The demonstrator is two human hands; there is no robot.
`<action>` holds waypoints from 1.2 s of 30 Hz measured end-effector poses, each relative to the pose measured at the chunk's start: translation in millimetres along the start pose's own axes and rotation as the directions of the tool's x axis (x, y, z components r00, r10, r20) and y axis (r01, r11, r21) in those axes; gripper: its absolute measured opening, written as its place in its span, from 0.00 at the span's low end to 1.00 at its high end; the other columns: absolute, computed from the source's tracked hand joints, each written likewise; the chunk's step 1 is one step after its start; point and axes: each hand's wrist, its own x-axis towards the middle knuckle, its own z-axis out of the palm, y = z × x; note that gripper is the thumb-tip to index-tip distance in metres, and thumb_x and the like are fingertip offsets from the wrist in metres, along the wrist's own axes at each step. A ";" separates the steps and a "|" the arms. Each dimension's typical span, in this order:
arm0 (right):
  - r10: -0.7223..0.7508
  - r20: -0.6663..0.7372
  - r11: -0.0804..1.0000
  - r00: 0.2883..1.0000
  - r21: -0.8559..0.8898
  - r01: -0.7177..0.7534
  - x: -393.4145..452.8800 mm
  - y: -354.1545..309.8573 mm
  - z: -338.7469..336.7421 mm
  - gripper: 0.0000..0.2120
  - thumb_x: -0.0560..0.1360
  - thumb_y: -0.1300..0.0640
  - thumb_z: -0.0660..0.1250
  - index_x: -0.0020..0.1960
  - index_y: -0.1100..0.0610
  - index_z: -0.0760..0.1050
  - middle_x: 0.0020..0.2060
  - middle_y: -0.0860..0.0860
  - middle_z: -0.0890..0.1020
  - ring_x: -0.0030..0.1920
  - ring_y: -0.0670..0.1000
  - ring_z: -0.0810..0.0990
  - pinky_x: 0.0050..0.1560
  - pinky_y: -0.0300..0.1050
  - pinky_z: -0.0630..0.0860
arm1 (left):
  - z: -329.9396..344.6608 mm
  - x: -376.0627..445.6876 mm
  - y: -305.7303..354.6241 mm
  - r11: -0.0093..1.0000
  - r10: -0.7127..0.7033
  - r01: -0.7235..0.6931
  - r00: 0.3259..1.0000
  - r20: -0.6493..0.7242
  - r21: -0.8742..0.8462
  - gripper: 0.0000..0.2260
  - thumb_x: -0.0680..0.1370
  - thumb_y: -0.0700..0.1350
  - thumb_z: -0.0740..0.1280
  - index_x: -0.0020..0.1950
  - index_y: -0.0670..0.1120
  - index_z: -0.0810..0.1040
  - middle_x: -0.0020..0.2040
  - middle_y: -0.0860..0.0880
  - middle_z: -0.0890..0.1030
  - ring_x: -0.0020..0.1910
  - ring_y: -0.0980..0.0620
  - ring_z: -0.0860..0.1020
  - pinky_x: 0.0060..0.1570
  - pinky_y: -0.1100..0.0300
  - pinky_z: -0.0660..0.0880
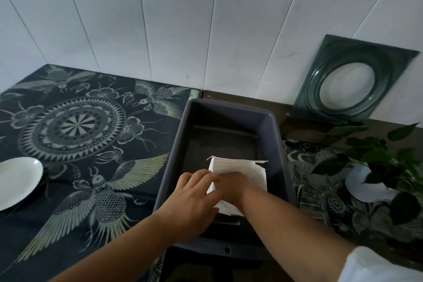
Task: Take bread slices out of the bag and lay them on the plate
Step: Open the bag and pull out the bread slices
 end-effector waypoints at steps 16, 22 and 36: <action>-0.040 -0.081 0.989 0.996 -0.145 0.028 -29.2 6.9 -37.4 0.09 0.77 0.51 0.64 0.57 0.49 0.74 0.46 0.51 0.81 0.43 0.54 0.80 0.43 0.51 0.76 | 11.8 -2.7 -2.0 0.925 -0.189 0.185 0.982 0.021 -0.332 0.37 0.76 0.59 0.62 0.79 0.49 0.49 0.80 0.49 0.55 0.77 0.53 0.55 0.72 0.62 0.54; -0.134 -0.267 0.953 0.954 -0.298 0.051 -65.9 9.2 -98.2 0.13 0.69 0.48 0.69 0.42 0.44 0.64 0.31 0.44 0.70 0.29 0.45 0.68 0.26 0.42 0.62 | -1.8 1.9 -6.7 0.888 -0.211 0.140 0.971 -0.117 -0.437 0.43 0.76 0.62 0.66 0.79 0.42 0.47 0.78 0.52 0.50 0.78 0.56 0.48 0.74 0.64 0.50; -0.205 -0.149 0.897 0.967 -0.424 0.125 -151.3 -24.1 -223.9 0.20 0.68 0.46 0.75 0.50 0.45 0.66 0.34 0.40 0.67 0.33 0.39 0.66 0.29 0.38 0.59 | -77.3 59.4 12.0 0.389 -0.366 0.004 0.919 -0.150 -0.921 0.19 0.67 0.49 0.77 0.56 0.55 0.77 0.48 0.58 0.84 0.49 0.58 0.83 0.45 0.66 0.78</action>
